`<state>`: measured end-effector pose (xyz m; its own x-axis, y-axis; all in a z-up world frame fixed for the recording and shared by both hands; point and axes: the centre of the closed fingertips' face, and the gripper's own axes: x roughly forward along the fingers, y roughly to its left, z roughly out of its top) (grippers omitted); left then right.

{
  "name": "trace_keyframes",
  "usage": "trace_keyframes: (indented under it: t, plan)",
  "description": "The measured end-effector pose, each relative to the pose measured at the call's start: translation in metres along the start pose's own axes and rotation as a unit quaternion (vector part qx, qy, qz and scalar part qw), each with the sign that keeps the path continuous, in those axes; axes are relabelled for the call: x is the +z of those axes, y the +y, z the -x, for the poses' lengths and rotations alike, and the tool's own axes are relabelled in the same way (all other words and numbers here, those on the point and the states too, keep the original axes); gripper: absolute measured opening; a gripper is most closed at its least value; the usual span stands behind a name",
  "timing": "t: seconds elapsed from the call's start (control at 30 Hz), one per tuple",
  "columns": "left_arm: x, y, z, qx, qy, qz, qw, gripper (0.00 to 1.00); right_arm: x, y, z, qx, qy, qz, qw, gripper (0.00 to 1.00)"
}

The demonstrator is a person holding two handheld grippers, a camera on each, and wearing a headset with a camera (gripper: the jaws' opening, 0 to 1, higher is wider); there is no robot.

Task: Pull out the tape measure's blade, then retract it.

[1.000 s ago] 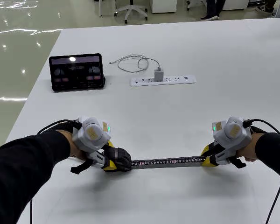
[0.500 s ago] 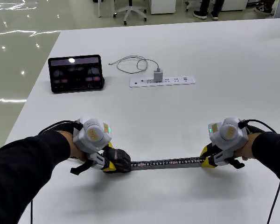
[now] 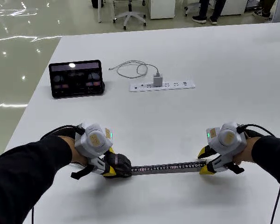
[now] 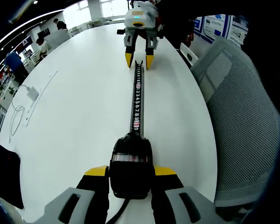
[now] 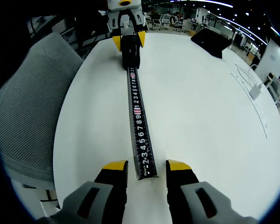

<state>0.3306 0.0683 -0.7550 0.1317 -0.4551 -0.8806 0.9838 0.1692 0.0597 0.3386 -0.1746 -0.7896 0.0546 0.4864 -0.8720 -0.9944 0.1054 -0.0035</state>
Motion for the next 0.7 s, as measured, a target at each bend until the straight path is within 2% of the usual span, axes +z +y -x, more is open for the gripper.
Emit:
trace_keyframes:
  t: [0.07,0.1,0.2,0.27,0.4,0.47,0.5,0.53,0.6,0.7]
  plan:
    - [0.000,0.000,0.001,0.000,-0.001,0.005,1.0000,0.31,-0.005,0.001,0.001,0.003,0.013,-0.027,0.9996,0.32]
    - [0.000,0.000,0.002,-0.001,-0.001,0.011,0.9999,0.31,-0.005,0.002,0.002,0.004,0.011,-0.029,0.9995,0.34]
    - [0.001,0.002,0.007,-0.003,-0.005,0.022,0.9998,0.31,-0.009,0.001,0.005,0.002,0.012,-0.027,0.9996,0.38]
    - [0.002,0.006,0.009,0.005,-0.009,0.026,0.9996,0.36,-0.009,0.002,0.007,-0.001,0.010,-0.019,0.9998,0.40]
    - [0.000,0.010,0.014,0.013,-0.008,0.036,0.9992,0.47,-0.009,0.002,0.011,-0.002,0.006,-0.026,0.9996,0.41]
    - [-0.001,0.012,0.015,0.018,-0.006,0.040,0.9990,0.47,-0.009,0.002,0.012,-0.003,0.005,-0.030,0.9995,0.42]
    - [-0.004,0.011,0.016,0.017,0.000,0.058,0.9982,0.47,-0.009,0.002,0.013,-0.005,0.003,-0.030,0.9995,0.43]
    - [-0.004,0.010,0.016,0.013,-0.003,0.059,0.9982,0.45,-0.009,0.001,0.013,-0.006,0.002,-0.032,0.9995,0.44]
    - [-0.005,0.014,0.016,0.024,-0.001,0.051,0.9984,0.46,-0.008,0.000,0.014,-0.010,0.000,-0.036,0.9993,0.46]
    - [-0.006,0.015,0.019,0.027,-0.004,0.078,0.9965,0.60,-0.006,0.000,0.015,-0.011,-0.004,-0.035,0.9993,0.47]
